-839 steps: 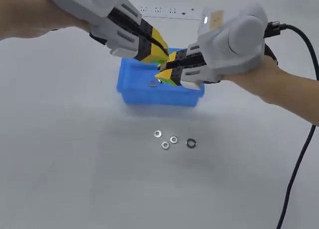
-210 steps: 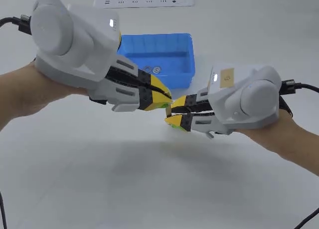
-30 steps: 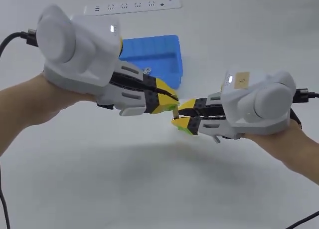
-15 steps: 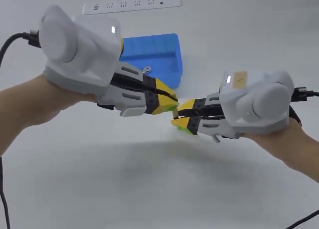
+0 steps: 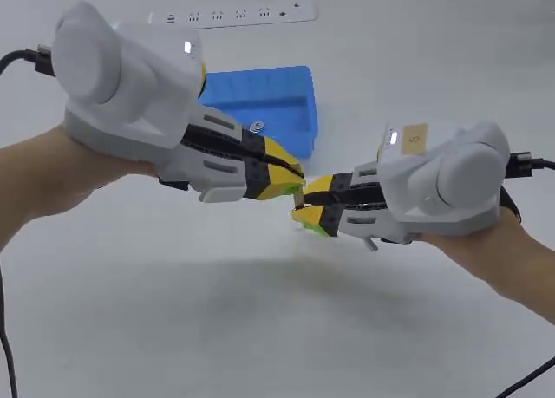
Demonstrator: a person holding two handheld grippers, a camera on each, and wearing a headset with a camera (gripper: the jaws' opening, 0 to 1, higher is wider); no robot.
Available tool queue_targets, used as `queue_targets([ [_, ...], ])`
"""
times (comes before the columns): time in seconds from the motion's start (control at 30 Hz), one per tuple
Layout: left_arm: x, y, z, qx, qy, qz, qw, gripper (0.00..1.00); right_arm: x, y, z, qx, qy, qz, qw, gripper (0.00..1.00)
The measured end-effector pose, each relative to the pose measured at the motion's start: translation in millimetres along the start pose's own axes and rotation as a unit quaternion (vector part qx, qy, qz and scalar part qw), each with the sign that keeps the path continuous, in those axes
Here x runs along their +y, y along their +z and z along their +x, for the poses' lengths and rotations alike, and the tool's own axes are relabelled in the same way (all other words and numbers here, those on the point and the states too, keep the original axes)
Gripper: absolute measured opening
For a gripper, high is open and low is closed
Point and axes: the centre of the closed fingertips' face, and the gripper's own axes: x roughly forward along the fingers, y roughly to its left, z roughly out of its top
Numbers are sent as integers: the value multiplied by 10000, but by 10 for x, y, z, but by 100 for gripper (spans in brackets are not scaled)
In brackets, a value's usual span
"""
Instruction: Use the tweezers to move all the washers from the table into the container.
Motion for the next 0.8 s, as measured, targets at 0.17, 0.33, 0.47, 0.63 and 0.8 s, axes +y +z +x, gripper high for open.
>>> queue_targets([
  [0.17,52,154,-159,-180,161,81,9997,7,-52,230,-27,-195,-95,34,9998,10],
  [0.33,123,276,-320,-301,335,192,9988,7,-111,430,-29,-291,-198,-54,9994,10],
  [0.47,171,345,-435,-328,453,315,9979,7,-155,578,-13,-328,-238,-218,9989,10],
  [0.63,243,433,-566,-376,585,448,9966,7,-240,770,11,-374,-271,-425,9980,10],
  [0.8,368,493,-653,-413,707,538,9952,7,-369,910,72,-404,-305,-568,9971,10],
])
